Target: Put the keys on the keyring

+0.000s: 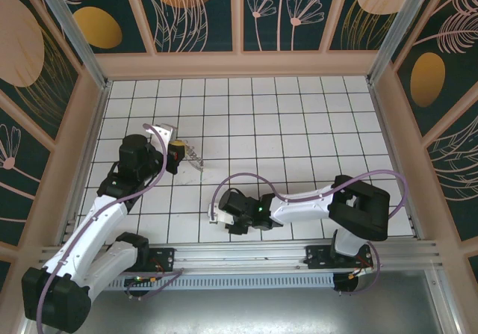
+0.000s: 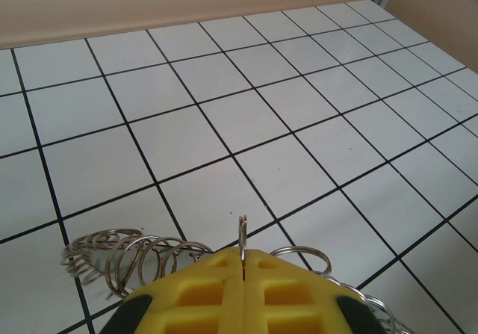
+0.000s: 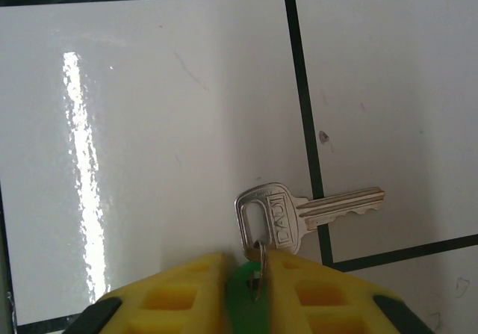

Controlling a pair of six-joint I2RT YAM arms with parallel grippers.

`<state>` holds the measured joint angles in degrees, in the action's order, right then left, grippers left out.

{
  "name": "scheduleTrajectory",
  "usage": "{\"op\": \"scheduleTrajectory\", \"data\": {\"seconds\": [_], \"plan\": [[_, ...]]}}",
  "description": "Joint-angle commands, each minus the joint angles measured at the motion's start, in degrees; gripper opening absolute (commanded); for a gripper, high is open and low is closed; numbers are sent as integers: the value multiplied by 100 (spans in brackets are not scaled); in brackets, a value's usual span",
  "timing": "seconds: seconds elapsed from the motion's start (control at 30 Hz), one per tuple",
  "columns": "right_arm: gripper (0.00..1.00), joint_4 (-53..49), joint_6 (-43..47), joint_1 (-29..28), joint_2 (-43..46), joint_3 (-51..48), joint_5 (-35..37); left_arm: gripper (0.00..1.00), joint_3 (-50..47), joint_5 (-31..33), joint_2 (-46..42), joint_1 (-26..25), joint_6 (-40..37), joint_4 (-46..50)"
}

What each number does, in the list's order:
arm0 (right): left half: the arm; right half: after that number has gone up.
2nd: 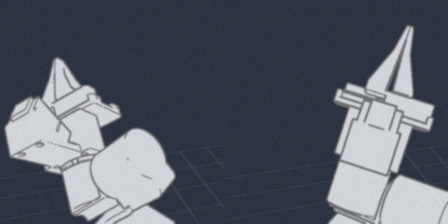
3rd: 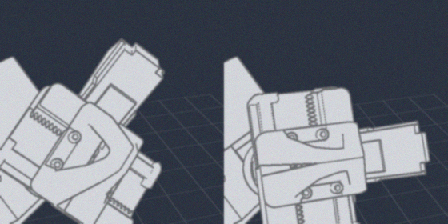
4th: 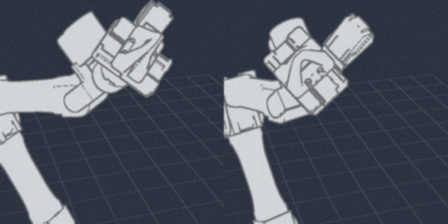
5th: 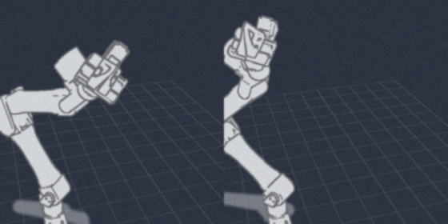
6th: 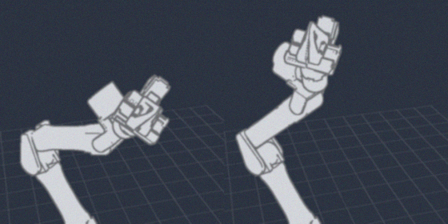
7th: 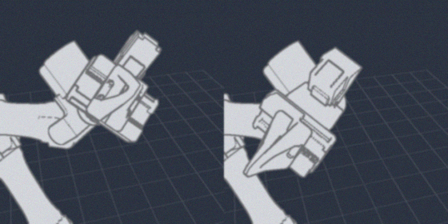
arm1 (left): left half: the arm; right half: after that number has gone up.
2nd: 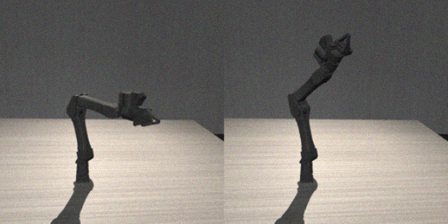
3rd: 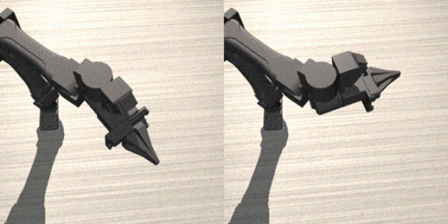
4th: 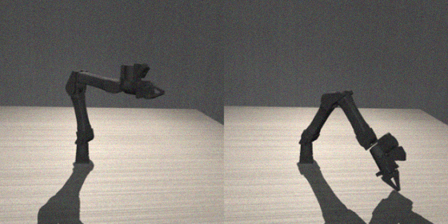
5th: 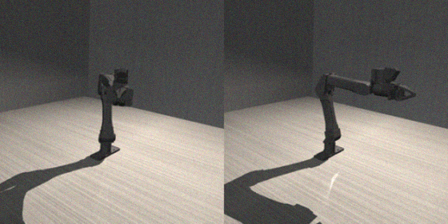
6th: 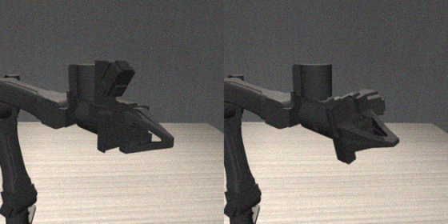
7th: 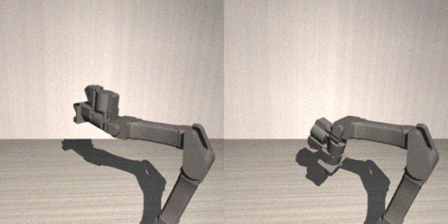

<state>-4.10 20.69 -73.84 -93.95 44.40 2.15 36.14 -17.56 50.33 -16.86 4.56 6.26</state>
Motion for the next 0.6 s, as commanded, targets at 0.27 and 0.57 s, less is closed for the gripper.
{"op": "scheduleTrajectory", "data": {"seconds": [0.27, 0.57], "plan": [[13, -42, 3, -19, -68, 104, 154, 0, 109, -133, -93, 33, -120, -116], [17, -37, -30, -4, 36, 70, 198, 0, 113, -158, -85, 32, -128, -116]]}}
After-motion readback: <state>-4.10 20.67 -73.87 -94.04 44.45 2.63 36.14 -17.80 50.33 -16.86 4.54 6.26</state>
